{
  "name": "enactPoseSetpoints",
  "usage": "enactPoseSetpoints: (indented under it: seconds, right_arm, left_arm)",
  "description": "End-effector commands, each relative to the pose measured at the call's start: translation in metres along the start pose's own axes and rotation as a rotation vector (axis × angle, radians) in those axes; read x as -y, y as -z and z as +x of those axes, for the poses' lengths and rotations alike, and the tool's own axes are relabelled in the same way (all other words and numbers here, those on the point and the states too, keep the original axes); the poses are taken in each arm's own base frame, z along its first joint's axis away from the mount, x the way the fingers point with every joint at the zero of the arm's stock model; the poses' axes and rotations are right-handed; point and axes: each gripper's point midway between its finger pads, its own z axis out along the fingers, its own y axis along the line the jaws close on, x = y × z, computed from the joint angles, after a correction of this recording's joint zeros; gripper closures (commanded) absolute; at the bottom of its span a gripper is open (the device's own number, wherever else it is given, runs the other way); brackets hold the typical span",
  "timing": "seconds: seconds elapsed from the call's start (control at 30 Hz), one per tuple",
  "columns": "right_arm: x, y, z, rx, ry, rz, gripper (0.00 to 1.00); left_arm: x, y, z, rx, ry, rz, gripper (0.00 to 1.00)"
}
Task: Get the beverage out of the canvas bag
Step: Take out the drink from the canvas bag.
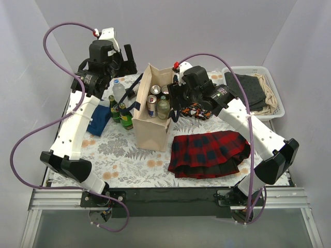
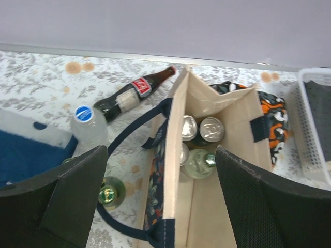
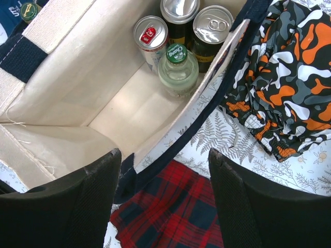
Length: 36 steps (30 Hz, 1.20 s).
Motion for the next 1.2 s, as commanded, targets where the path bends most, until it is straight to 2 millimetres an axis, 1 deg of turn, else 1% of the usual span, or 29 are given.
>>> enactPoseSetpoints:
  seconds: [0.0, 0.03, 0.13, 0.2, 0.27, 0.37, 0.43, 0.5, 0.57, 0.67, 0.7, 0.8, 0.83, 0.97, 1.03, 1.07, 1.17]
  right_arm:
    - [0.004, 0.001, -0.021, 0.065, -0.010, -0.008, 0.26]
    - [0.004, 0.000, -0.022, 0.066, -0.015, -0.014, 0.26]
    - [0.003, -0.003, -0.023, 0.065, -0.030, -0.036, 0.26]
    - [0.001, -0.005, -0.023, 0.060, -0.041, -0.072, 0.26]
    - [-0.006, -0.005, -0.026, 0.066, -0.048, -0.121, 0.26]
    - [-0.008, -0.003, -0.030, 0.081, -0.055, -0.144, 0.26]
    - [-0.009, -0.002, -0.035, 0.094, -0.056, -0.156, 0.26]
    - [-0.015, -0.001, -0.036, 0.095, -0.054, -0.187, 0.26]
    - [-0.021, -0.002, -0.038, 0.096, -0.051, -0.221, 0.26]
    - [-0.026, -0.001, -0.037, 0.090, -0.057, -0.247, 0.26]
    - [-0.025, -0.001, -0.036, 0.089, -0.057, -0.247, 0.26]
    - [-0.025, 0.000, -0.032, 0.082, -0.061, -0.246, 0.26]
    - [-0.025, 0.001, -0.032, 0.084, -0.061, -0.248, 0.26]
    - [-0.027, 0.005, -0.029, 0.081, -0.063, -0.261, 0.26]
    - [-0.027, 0.008, -0.026, 0.079, -0.064, -0.260, 0.26]
    - [-0.026, 0.009, -0.025, 0.080, -0.065, -0.257, 0.26]
    - [-0.025, 0.012, -0.022, 0.079, -0.067, -0.252, 0.26]
  left_arm:
    - [0.034, 0.002, -0.010, -0.009, -0.027, 0.177, 0.16]
    - [0.042, -0.003, -0.005, -0.037, -0.035, 0.213, 0.17]
    - [0.043, -0.015, 0.004, -0.083, -0.052, 0.205, 0.17]
    - [0.039, -0.018, 0.009, -0.098, -0.064, 0.185, 0.17]
    - [0.036, -0.019, 0.012, -0.106, -0.069, 0.171, 0.18]
    - [0.033, -0.020, 0.021, -0.125, -0.093, 0.171, 0.19]
    - [0.024, -0.021, 0.021, -0.119, -0.096, 0.115, 0.21]
    - [0.010, -0.019, 0.017, -0.095, -0.091, 0.042, 0.21]
    - [0.002, -0.015, 0.019, -0.092, -0.091, 0.010, 0.22]
    - [-0.009, -0.008, 0.036, -0.125, -0.063, -0.040, 0.25]
    - [-0.019, -0.004, 0.047, -0.146, -0.062, -0.078, 0.25]
    - [-0.029, 0.002, 0.063, -0.180, -0.013, -0.126, 0.25]
    - [-0.033, 0.005, 0.071, -0.193, -0.002, -0.143, 0.25]
    - [-0.038, 0.010, 0.086, -0.209, 0.070, -0.169, 0.25]
    - [-0.035, 0.014, 0.088, -0.205, 0.108, -0.154, 0.26]
    - [-0.032, 0.020, 0.088, -0.202, 0.119, -0.129, 0.29]
    - [-0.029, 0.029, 0.085, -0.204, 0.144, -0.110, 0.33]
